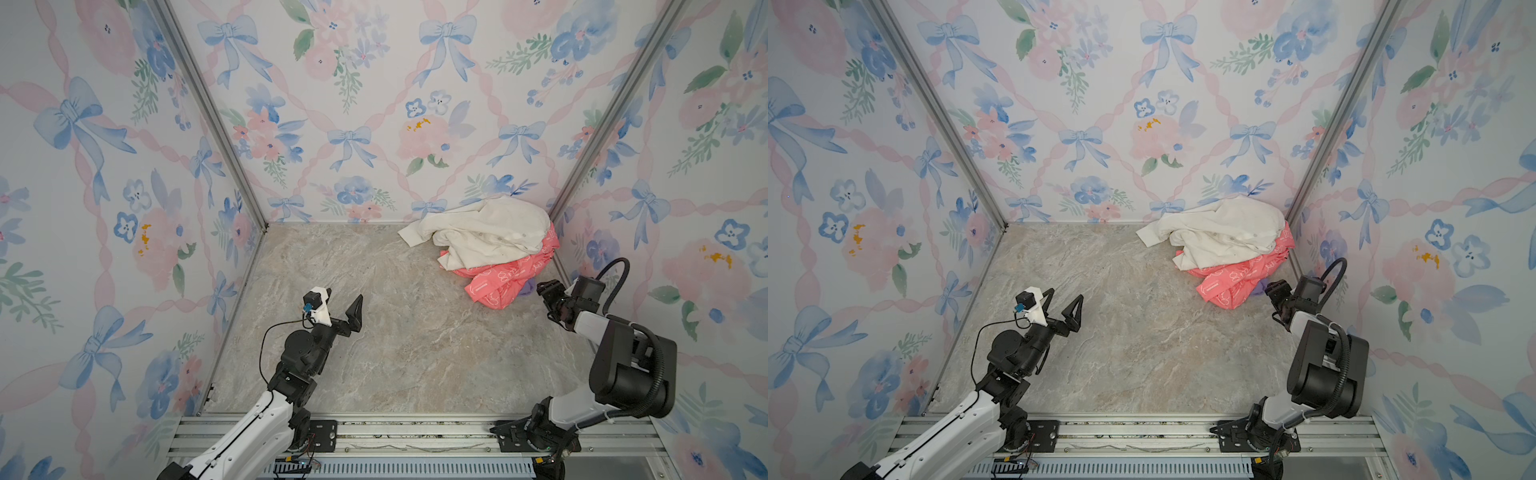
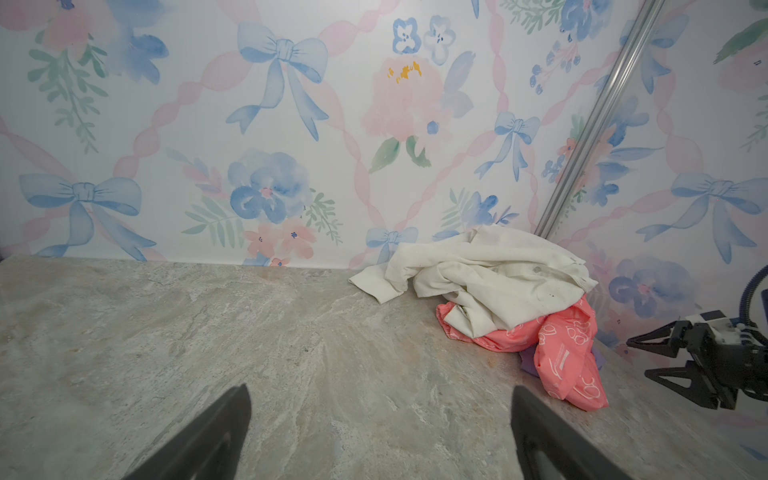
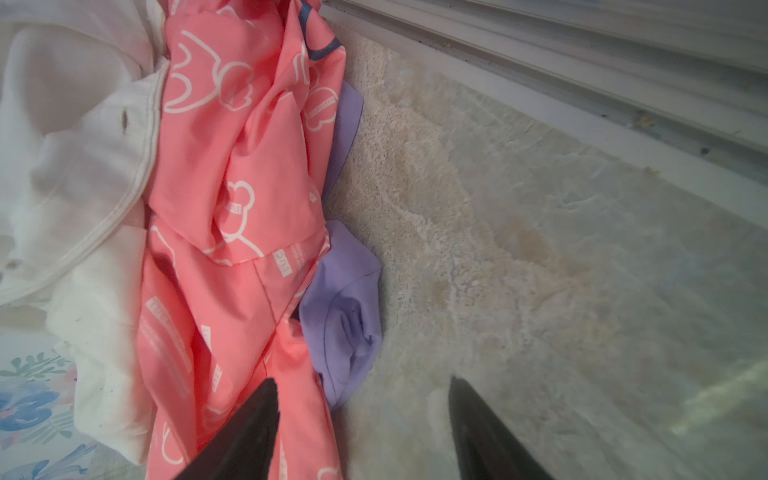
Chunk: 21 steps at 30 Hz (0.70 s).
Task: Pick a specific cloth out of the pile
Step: 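Move the right gripper toward the purple cloth under the pile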
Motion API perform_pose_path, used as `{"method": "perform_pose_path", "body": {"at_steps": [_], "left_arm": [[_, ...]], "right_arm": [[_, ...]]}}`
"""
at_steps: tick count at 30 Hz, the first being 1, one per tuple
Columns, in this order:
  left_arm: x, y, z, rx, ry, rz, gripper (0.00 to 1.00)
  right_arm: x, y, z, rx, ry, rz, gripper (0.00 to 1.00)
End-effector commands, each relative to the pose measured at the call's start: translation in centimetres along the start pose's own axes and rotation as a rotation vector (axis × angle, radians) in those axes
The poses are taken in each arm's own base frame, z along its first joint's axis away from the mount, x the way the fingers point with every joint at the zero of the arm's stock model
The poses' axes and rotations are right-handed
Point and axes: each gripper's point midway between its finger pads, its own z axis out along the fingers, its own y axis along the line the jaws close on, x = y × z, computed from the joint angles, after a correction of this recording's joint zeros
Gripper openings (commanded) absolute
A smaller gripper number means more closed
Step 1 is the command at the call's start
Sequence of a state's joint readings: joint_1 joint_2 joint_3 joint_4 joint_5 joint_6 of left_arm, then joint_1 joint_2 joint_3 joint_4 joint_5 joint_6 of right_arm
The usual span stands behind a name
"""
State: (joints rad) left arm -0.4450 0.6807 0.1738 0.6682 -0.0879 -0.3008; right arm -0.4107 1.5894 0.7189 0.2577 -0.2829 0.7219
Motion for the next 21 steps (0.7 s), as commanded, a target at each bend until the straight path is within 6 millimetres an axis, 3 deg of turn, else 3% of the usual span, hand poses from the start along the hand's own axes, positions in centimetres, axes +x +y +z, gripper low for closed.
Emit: {"method": "perform_pose_path", "body": {"at_steps": [1, 4, 14, 21], "left_arm": [[-0.6, -0.9, -0.2, 0.040, -0.015, -0.027, 0.98], [-0.6, -0.8, -0.4, 0.040, -0.019, -0.031, 0.98], [-1.3, -0.9, -0.7, 0.040, -0.041, -0.044, 0.98], [-0.8, -0.6, -0.7, 0.032, -0.029, -0.043, 0.98]], "right_arm": [[-1.1, 1.7, 1.2, -0.071, -0.010, 0.024, 0.62], [-0.3, 1.4, 2.4, -0.062, 0.021, 0.031, 0.54], [1.6, 1.8, 4.8, -0.074, 0.101, 0.044, 0.48], [2.0, 1.3, 5.9, -0.057, 0.113, 0.068, 0.31]]}}
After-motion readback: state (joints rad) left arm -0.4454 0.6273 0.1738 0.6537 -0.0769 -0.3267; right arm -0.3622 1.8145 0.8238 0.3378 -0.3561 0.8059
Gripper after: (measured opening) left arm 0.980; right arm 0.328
